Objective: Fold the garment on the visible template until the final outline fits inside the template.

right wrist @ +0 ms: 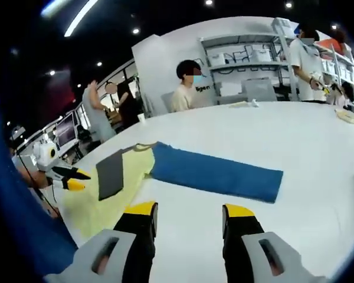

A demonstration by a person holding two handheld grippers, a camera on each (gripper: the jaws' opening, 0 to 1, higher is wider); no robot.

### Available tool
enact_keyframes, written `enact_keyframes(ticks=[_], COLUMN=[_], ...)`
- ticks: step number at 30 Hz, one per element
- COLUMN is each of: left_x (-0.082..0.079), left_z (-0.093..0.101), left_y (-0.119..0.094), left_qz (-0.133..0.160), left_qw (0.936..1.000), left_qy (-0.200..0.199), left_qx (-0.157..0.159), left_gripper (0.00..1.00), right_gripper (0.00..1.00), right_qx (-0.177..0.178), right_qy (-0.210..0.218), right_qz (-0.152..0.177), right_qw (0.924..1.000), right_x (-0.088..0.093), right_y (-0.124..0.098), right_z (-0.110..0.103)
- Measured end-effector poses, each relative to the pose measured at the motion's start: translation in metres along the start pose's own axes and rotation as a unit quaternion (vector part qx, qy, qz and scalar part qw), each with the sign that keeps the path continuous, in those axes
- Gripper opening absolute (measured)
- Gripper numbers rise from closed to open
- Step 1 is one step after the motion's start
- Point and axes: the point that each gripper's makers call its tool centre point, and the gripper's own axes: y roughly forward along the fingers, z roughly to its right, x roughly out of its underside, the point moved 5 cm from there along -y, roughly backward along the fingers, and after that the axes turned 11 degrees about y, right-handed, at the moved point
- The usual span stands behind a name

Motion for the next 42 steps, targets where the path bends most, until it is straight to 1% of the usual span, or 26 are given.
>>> enact_keyframes(ticks=[2,4,5,8,10,11,12,13,14,17,20,21,23,25,27,29,30,31,34,38,40,41,42], left_x=[-0.009,-0.022,-0.029,-0.040,-0.049,-0.051,-0.056,-0.057,-0.060,-0.057,-0.048,-0.046,-0.040,-0.033,-0.031,-0.032,-0.035,-0.034,-0.034,-0.033,-0.023,-0.015,-0.013], left_z=[-0.001,-0.001,-0.001,0.003,0.010,0.015,0.023,0.028,0.040,0.059,0.069,0.080,0.084,0.089,0.090,0.092,0.094,0.095,0.099,0.101,0.109,0.114,0.116], left_y=[0.011,0.033,0.044,0.058,0.075,0.082,0.092,0.096,0.101,0.102,0.100,0.096,0.095,0.091,0.089,0.083,0.077,0.075,0.069,0.068,0.063,0.062,0.062], left_qz=[0.008,0.011,0.014,0.017,0.013,0.009,0.006,0.004,0.002,-0.008,-0.017,-0.023,-0.026,-0.033,-0.033,-0.026,-0.016,-0.011,-0.006,-0.006,-0.023,-0.031,-0.032], left_qw=[1.0000,0.9999,0.9998,0.9995,0.9987,0.9979,0.9966,0.9961,0.9951,0.9925,0.9897,0.9883,0.9876,0.9880,0.9883,0.9891,0.9894,0.9896,0.9893,0.9889,0.9859,0.9847,0.9844], left_qy=[0.004,0.007,0.010,0.019,0.029,0.039,0.054,0.056,0.054,0.056,0.071,0.071,0.070,0.056,0.053,0.044,0.037,0.031,0.029,0.030,0.036,0.034,0.033], left_qx=[0.002,0.009,0.014,0.022,0.040,0.052,0.062,0.068,0.083,0.108,0.123,0.133,0.138,0.140,0.139,0.138,0.139,0.140,0.143,0.146,0.162,0.168,0.170], left_gripper=[0.25,0.26,0.26,0.25,0.24,0.23,0.22,0.22,0.22,0.20,0.18,0.17,0.16,0.15,0.13,0.11,0.10,0.09,0.08,0.08,0.06,0.05,0.06], right_gripper=[0.43,0.43,0.43,0.44,0.45,0.46,0.47,0.48,0.48,0.49,0.48,0.48,0.49,0.49,0.48,0.49,0.49,0.49,0.49,0.48,0.48,0.47,0.47], right_qx=[-0.001,-0.002,-0.005,-0.007,-0.017,-0.020,-0.025,-0.027,-0.028,-0.032,-0.027,-0.025,-0.024,-0.022,-0.022,-0.020,-0.019,-0.020,-0.019,-0.019,-0.018,-0.018,-0.017], right_qy=[-0.005,-0.008,-0.015,-0.016,-0.012,-0.012,-0.012,-0.013,-0.014,-0.016,-0.015,-0.012,-0.008,-0.006,0.000,-0.002,-0.001,0.001,0.005,0.005,0.008,0.008,0.009], right_qz=[-0.002,-0.007,-0.014,-0.016,-0.017,-0.017,-0.017,-0.017,-0.018,-0.012,-0.011,-0.009,-0.013,-0.029,-0.038,-0.043,-0.045,-0.045,-0.048,-0.048,-0.056,-0.057,-0.061], right_qw=[1.0000,0.9999,0.9998,0.9997,0.9996,0.9996,0.9995,0.9994,0.9993,0.9993,0.9994,0.9996,0.9996,0.9993,0.9991,0.9989,0.9988,0.9988,0.9987,0.9986,0.9982,0.9982,0.9980], right_x=[0.000,0.000,0.001,0.001,-0.001,-0.002,-0.006,-0.008,-0.015,-0.024,-0.031,-0.034,-0.034,-0.031,-0.027,-0.024,-0.023,-0.023,-0.021,-0.020,-0.017,-0.016,-0.016], right_y=[0.001,0.003,0.006,0.010,0.015,0.019,0.027,0.031,0.042,0.051,0.060,0.066,0.070,0.075,0.079,0.078,0.078,0.078,0.078,0.078,0.077,0.077,0.075], right_z=[0.002,0.004,0.008,0.010,0.011,0.015,0.019,0.021,0.032,0.038,0.049,0.056,0.060,0.066,0.073,0.071,0.072,0.073,0.075,0.075,0.076,0.076,0.077])
